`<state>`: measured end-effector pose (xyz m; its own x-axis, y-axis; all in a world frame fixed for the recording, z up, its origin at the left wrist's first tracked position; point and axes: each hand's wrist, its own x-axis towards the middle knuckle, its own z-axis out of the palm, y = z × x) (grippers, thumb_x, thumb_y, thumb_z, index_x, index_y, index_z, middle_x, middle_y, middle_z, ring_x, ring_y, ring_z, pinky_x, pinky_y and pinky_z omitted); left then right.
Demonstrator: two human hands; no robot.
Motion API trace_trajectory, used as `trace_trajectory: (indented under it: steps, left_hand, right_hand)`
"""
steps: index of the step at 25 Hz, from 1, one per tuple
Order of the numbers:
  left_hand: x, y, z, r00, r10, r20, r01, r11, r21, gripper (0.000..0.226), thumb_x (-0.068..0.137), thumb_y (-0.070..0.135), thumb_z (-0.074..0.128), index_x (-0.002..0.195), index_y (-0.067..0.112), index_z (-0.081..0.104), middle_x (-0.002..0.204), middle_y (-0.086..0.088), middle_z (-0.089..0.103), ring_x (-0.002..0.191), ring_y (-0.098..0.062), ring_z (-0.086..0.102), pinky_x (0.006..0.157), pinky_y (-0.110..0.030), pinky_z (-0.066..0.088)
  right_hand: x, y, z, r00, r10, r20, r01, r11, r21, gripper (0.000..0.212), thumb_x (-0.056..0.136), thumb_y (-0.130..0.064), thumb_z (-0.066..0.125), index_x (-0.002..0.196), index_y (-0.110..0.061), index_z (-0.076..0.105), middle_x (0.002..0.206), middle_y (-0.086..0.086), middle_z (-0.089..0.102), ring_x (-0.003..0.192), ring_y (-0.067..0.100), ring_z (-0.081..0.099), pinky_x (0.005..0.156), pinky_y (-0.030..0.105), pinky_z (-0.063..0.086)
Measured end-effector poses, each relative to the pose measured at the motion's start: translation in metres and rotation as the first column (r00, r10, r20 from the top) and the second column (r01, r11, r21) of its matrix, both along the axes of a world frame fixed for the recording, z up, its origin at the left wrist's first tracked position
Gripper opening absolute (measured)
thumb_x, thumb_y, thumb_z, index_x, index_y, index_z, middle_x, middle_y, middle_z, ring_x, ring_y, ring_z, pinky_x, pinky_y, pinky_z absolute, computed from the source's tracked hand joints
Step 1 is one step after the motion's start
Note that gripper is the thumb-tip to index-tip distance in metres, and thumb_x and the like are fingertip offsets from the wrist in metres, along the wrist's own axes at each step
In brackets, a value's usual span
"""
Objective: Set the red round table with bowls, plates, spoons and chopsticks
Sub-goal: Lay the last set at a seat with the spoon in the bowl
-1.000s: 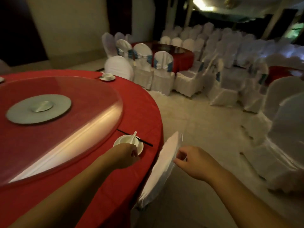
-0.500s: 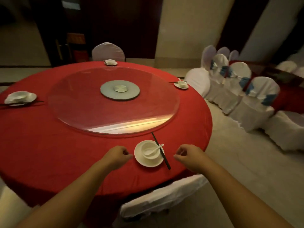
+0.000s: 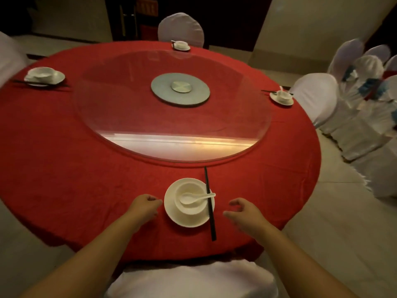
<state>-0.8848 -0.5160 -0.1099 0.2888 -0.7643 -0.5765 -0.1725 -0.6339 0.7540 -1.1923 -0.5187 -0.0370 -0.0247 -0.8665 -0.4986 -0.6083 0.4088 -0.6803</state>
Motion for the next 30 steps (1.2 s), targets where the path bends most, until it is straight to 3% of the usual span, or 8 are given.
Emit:
trace_trajectory:
  steps: [3,5,8,13,17,21,27,30]
  left_hand:
    - [-0.010,-0.006,-0.009,1.000,0.023,-0.008,-0.022,1.000,0.002,0.015,0.094,0.016,0.068,0.106,0.008,0.065,0.098,-0.014,0.071,0.080,-0.024,0.068,0.072,-0.036,0.058]
    - [-0.015,-0.010,-0.021,0.999,0.038,-0.008,-0.038,0.999,-0.008,0.010,0.094,0.014,0.066,0.103,0.008,0.067,0.091,-0.012,0.073,0.074,-0.020,0.066,0.066,-0.031,0.054]
    - [-0.019,-0.007,-0.035,0.998,0.044,0.035,-0.043,0.999,-0.025,0.007,0.092,0.010,0.068,0.091,0.011,0.075,0.071,-0.005,0.074,0.059,-0.014,0.063,0.055,-0.025,0.049]
    - [-0.020,-0.006,-0.044,0.989,0.044,0.141,-0.032,0.996,-0.085,0.014,0.084,0.008,0.074,0.073,0.016,0.079,0.063,0.000,0.076,0.060,-0.016,0.066,0.066,-0.031,0.050]
    - [-0.024,-0.002,-0.044,0.992,0.038,0.121,-0.026,0.995,-0.096,0.012,0.085,0.013,0.072,0.077,0.017,0.081,0.068,0.001,0.077,0.067,-0.015,0.067,0.071,-0.031,0.050]
    - [-0.026,0.002,-0.039,0.995,0.044,0.095,-0.034,0.995,-0.099,0.012,0.085,0.014,0.072,0.079,0.017,0.081,0.069,0.001,0.077,0.065,-0.012,0.066,0.069,-0.028,0.050]
    - [-0.029,0.003,-0.033,0.996,0.029,0.088,-0.021,0.995,-0.096,0.012,0.086,0.016,0.073,0.078,0.019,0.082,0.067,0.005,0.077,0.061,-0.005,0.065,0.064,-0.025,0.048]
    - [-0.029,0.002,-0.034,0.997,0.018,0.079,-0.010,0.995,-0.097,0.012,0.087,0.017,0.074,0.079,0.020,0.082,0.068,0.006,0.077,0.061,-0.004,0.065,0.065,-0.025,0.048]
  right_hand:
    - [-0.001,-0.020,-0.029,0.993,0.002,0.121,-0.002,1.000,-0.003,0.043,0.080,-0.020,0.083,0.117,-0.025,0.060,0.097,0.012,0.070,0.073,0.021,0.067,0.055,0.030,0.053]
    - [0.001,-0.033,-0.052,0.979,0.030,0.200,-0.024,0.999,-0.032,0.049,0.078,-0.013,0.084,0.119,-0.023,0.060,0.088,0.013,0.067,0.067,0.018,0.061,0.051,0.029,0.048]
    - [0.000,-0.045,-0.078,0.966,0.101,0.239,-0.075,0.991,-0.113,0.052,0.072,-0.012,0.088,0.116,-0.028,0.065,0.072,0.005,0.068,0.061,0.009,0.062,0.055,0.024,0.046]
    - [-0.004,-0.053,-0.089,0.944,0.220,0.245,-0.194,0.973,-0.128,0.048,0.066,-0.028,0.091,0.101,-0.053,0.069,0.078,0.004,0.077,0.070,0.012,0.073,0.066,0.021,0.055]
    - [-0.001,-0.048,-0.098,0.956,0.199,0.216,-0.160,0.969,-0.188,0.044,0.066,-0.024,0.093,0.102,-0.040,0.073,0.079,0.008,0.077,0.072,0.015,0.073,0.065,0.019,0.054]
    - [0.002,-0.044,-0.105,0.954,0.190,0.231,-0.150,0.972,-0.180,0.044,0.067,-0.019,0.093,0.105,-0.033,0.075,0.082,-0.002,0.079,0.082,0.013,0.076,0.079,0.029,0.059]
    - [0.001,-0.042,-0.108,0.958,0.160,0.239,-0.121,0.978,-0.169,0.043,0.069,-0.018,0.091,0.106,-0.033,0.075,0.083,-0.007,0.080,0.081,0.006,0.075,0.083,0.029,0.057]
    - [0.001,-0.041,-0.107,0.958,0.128,0.255,-0.086,0.981,-0.171,0.039,0.069,-0.013,0.090,0.103,-0.029,0.077,0.076,0.001,0.078,0.066,0.011,0.073,0.065,0.029,0.057]
